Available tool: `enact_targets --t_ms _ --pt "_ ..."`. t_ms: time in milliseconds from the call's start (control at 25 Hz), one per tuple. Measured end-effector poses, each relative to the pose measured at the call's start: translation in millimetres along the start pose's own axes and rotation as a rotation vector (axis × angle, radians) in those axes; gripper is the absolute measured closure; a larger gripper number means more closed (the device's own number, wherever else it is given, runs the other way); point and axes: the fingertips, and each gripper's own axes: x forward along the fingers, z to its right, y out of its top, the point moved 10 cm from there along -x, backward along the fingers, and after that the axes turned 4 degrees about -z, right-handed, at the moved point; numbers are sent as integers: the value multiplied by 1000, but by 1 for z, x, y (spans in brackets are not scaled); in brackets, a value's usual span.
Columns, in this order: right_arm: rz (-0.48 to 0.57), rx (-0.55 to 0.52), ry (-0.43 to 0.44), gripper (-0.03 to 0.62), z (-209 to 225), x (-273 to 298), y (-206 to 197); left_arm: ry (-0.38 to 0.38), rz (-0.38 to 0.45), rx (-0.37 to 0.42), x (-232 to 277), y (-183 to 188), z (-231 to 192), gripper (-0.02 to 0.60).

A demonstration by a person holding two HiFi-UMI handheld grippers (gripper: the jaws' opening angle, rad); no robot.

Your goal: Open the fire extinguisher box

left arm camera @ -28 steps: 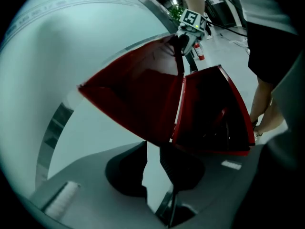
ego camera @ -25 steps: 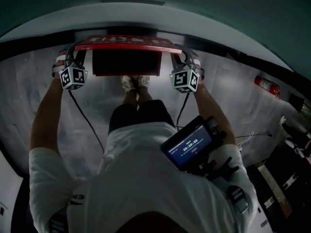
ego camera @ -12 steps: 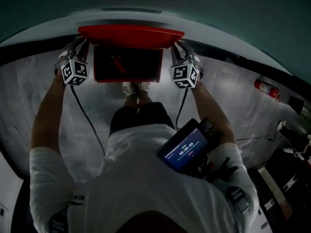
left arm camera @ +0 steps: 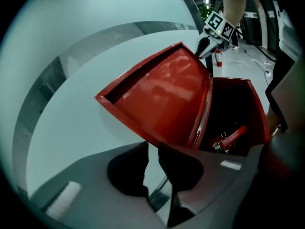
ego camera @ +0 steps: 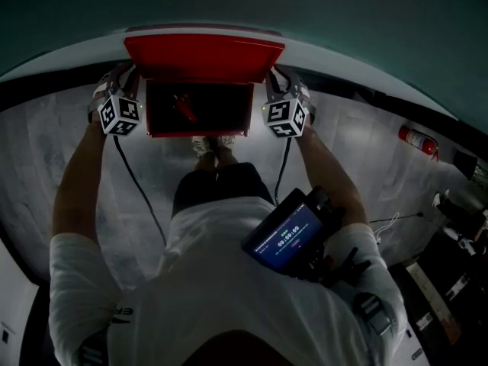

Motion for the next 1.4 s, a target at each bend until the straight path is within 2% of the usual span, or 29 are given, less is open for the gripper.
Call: enact_targets --t_ms 440,520,720,800,960,1080,1280,1400 --pt "-12 -34 1 513 10 0 -2 5 7 15 4 10 -1 515" --pt "-19 -56 -25 514 12 0 -3 34 13 0 4 8 -2 515" --pt "-20 13 -115 530 22 -20 -4 151 -4 -187 -20 -5 -4 515" --pt "0 15 -142 576 21 -34 0 186 29 -256 -35 -3 0 531" --pt "79 11 -161 580 11 -94 43 233 119 -374 -104 16 -2 575" --pt "137 58 -157 582 -3 -130 52 223 193 -476 -137 29 20 578" --pt "209 162 -105 582 -26 -139 50 164 311 -611 -134 46 52 578" --pt "241 273 -53 582 -33 -142 47 131 361 -684 -133 52 66 578"
